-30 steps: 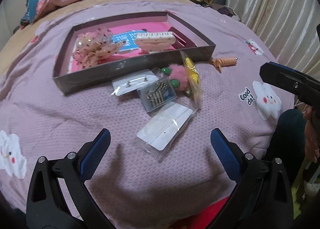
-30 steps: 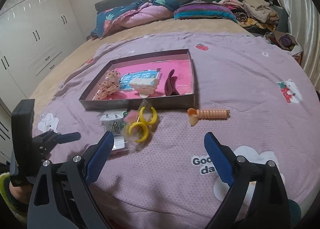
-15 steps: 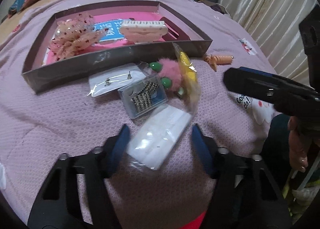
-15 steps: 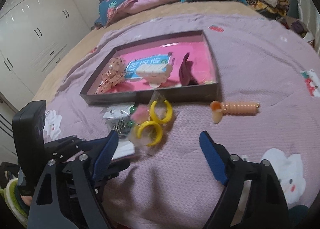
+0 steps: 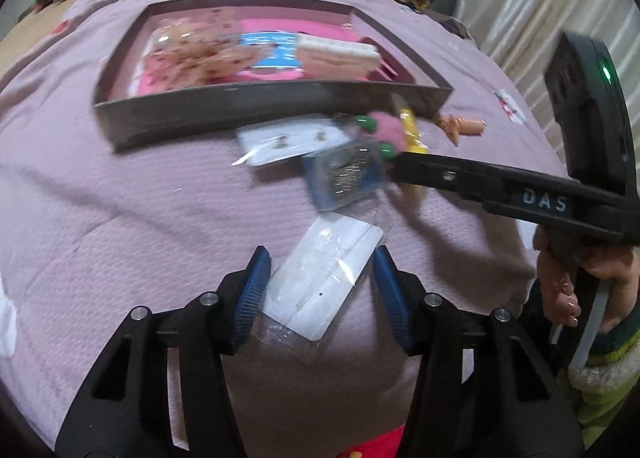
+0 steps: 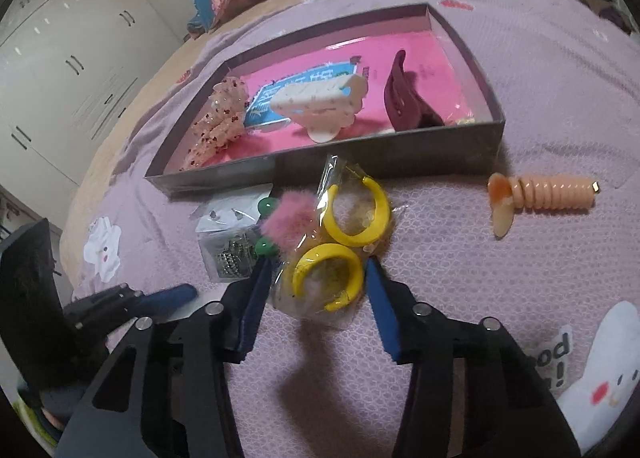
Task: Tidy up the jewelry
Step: 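Grasp the bagged yellow hoop earrings with the right tool while the left tool grasps the clear earring pack, then carry the yellow hoops and clear pack into the box and open both tools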
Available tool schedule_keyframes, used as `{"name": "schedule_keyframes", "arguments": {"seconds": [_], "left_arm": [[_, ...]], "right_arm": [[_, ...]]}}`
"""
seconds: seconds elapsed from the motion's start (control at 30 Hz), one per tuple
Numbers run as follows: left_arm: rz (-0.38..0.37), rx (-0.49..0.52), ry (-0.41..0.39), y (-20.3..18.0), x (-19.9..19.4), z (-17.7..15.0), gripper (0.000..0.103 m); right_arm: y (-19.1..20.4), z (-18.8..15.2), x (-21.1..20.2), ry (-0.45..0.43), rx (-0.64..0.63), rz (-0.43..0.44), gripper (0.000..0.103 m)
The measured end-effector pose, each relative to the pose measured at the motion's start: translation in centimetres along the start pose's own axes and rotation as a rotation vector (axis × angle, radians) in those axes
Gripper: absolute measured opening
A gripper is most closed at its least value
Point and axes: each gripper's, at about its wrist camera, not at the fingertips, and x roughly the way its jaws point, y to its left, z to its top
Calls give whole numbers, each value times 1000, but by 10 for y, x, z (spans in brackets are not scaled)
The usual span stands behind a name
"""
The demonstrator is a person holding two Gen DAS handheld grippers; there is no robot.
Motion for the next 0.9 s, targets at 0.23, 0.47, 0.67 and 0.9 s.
{"name": "schedule_keyframes", "arguments": {"seconds": [0.23,0.47,0.67,0.9], "left_arm": [[44,-62,-31,24,-14,-1,45],[69,-102,-77,39,-33,0,45],[88,-115,-135,41,-55,8,45],[95,-122,-205,41,-80,25,45]], "right_arm": [[-16,-7,-18,-61,-13,-112,38],[-28,-16,-49,-126,-2,-157,38],[-31,-17,-84,-203,2,-172,38],[-30,-12,-121,-290,-5,-180,38]]}}
